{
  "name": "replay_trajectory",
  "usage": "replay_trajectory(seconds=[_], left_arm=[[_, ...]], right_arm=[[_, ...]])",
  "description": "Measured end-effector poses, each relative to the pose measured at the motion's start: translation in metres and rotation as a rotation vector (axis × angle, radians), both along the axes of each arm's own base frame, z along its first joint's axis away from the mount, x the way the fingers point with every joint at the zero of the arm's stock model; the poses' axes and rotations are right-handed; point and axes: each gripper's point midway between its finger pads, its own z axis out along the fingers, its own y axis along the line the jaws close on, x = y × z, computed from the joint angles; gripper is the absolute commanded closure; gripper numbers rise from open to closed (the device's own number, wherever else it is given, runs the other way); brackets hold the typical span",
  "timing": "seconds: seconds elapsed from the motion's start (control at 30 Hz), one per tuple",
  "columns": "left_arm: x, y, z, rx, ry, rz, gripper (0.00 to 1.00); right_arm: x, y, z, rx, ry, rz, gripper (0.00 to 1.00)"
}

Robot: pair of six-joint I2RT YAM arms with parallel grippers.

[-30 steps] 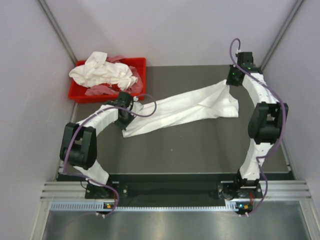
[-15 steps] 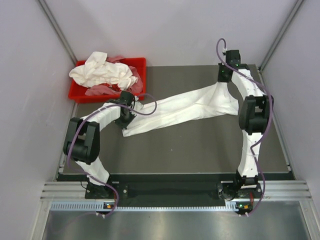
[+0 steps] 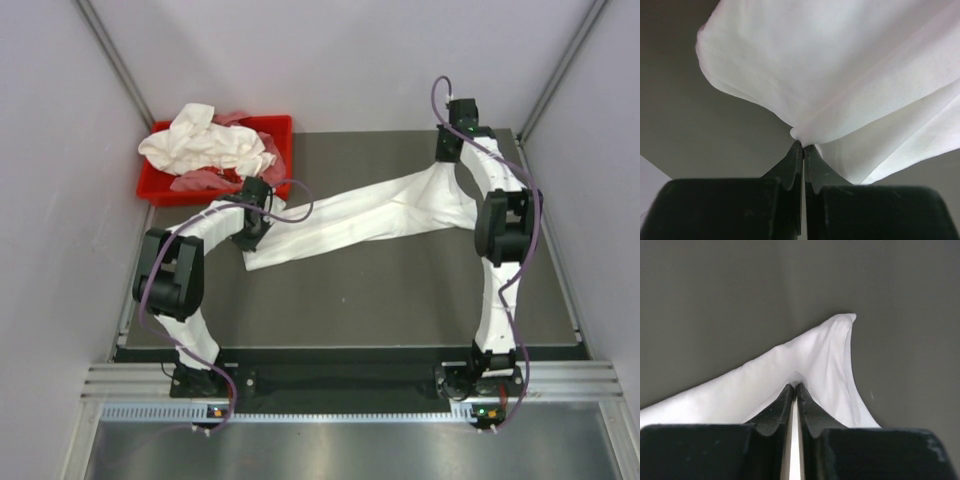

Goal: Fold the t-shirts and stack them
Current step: Fold the tshirt

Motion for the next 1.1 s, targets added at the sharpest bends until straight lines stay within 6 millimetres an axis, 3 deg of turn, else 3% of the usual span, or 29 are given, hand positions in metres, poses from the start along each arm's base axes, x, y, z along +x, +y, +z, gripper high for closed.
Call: replay_trajectory(seconds=[0.03, 0.07, 0.1, 0.17, 0.2, 0.3, 0.37, 0.5, 0.57, 0.67, 0.8, 0.9, 0.97, 1.1], left_arm=[[-0.001, 0.0, 0.0, -0.001, 0.002, 0.0, 1.0], [-0.002, 0.0, -0.001, 0.0, 0.005, 0.0, 1.0], [-0.003, 0.0, -0.002, 0.0, 0.009, 0.002, 0.86], [-0.004, 0.001, -0.002, 0.003, 0.01, 0.012, 0.69], [-0.004, 0.002, -0.002, 0.005, 0.009, 0.019, 0.63], [-0.005, 0.004, 0.0, 0.013, 0.01, 0.047, 0.62], [-0.004, 0.005, 0.009, 0.012, -0.01, 0.063, 0.64], [-0.013, -0.007, 0.042, -0.026, -0.102, 0.016, 0.69], [-0.028, -0.026, 0.054, -0.034, -0.152, -0.077, 0.67], [-0.056, -0.057, 0.041, -0.006, -0.132, -0.257, 0.64], [-0.064, -0.046, 0.0, 0.103, -0.041, -0.305, 0.63], [-0.057, -0.038, -0.01, 0.161, -0.036, -0.305, 0.63], [-0.05, -0.04, -0.008, 0.169, -0.063, -0.31, 0.65], [-0.046, -0.046, -0.01, 0.164, -0.097, -0.321, 0.86]], right_arm=[[0.0, 0.0, 0.0, 0.0, 0.0, -0.002, 0.79], [0.001, 0.0, 0.0, 0.001, -0.001, -0.004, 0.46], [0.001, 0.0, 0.0, 0.005, -0.002, -0.01, 0.36], [0.001, -0.002, 0.0, -0.004, -0.001, -0.015, 0.22], [0.002, -0.004, 0.002, -0.009, -0.001, -0.025, 0.21], [0.0, -0.011, 0.007, -0.022, 0.002, -0.055, 0.21], [-0.008, -0.02, 0.011, -0.018, 0.009, -0.095, 0.27], [-0.069, -0.057, 0.007, 0.023, 0.082, -0.225, 0.33], [-0.108, -0.082, 0.004, 0.045, 0.126, -0.307, 0.32], [-0.14, -0.109, -0.002, 0.081, 0.156, -0.402, 0.3], [-0.154, -0.101, -0.025, 0.136, 0.21, -0.405, 0.3], [-0.162, -0.087, -0.042, 0.181, 0.254, -0.387, 0.33], [-0.16, -0.08, -0.05, 0.213, 0.265, -0.375, 0.42], [-0.157, -0.073, -0.065, 0.255, 0.284, -0.375, 0.66]])
